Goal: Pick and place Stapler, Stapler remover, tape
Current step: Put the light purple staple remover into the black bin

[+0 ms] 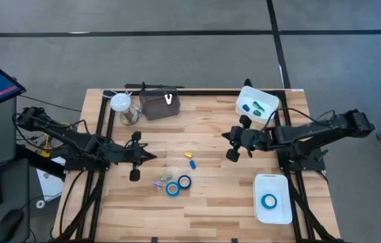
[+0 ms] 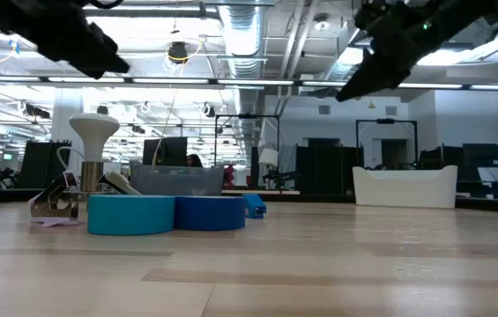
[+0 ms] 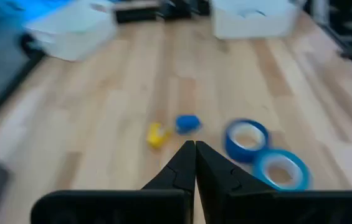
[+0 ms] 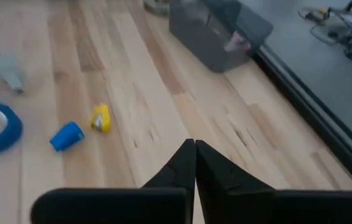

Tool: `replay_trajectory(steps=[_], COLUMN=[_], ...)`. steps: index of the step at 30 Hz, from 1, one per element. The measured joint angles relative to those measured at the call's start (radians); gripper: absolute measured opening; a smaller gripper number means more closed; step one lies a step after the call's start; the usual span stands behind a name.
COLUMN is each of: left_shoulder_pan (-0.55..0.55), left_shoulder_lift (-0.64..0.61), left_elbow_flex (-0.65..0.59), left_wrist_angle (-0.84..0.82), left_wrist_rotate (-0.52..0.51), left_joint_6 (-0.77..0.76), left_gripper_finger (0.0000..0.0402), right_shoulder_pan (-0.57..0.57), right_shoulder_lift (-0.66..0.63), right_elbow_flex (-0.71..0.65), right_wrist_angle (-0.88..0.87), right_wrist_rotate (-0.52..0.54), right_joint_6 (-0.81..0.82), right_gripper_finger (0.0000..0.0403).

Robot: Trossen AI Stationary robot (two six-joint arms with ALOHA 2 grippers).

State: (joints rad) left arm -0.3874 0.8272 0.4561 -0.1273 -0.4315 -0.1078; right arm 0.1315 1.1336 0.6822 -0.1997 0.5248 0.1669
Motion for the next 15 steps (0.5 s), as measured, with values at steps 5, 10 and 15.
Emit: replay_trajectory(steps=[5,10,15], left_shoulder_pan=[-0.034,-0.052,-0.054], left_shoulder_lift=[0.000,0.000,0.025], left_elbow_flex=[0.000,0.000,0.000], left_wrist_angle=[-0.013,-0.014,-0.031], left_wrist_rotate=[0.172,0.276,0.279], left_joint_6=[-0.048,-0.137,-0.133], left_gripper_finger=[0.0003,0.0007,0.0036], right_shoulder_pan=[0.022,0.022,0.022], right_shoulder_lift=[0.000,-0.001,-0.001], right_elbow_flex=[0.001,0.001,0.001], right_wrist_angle=[0.063,0.082,0.081], right_wrist_rotate=[0.026,0.026,0.025], right_joint_6=[0.000,0.001,0.018], right_gripper_finger=[0.0001,0.0001,0.0001])
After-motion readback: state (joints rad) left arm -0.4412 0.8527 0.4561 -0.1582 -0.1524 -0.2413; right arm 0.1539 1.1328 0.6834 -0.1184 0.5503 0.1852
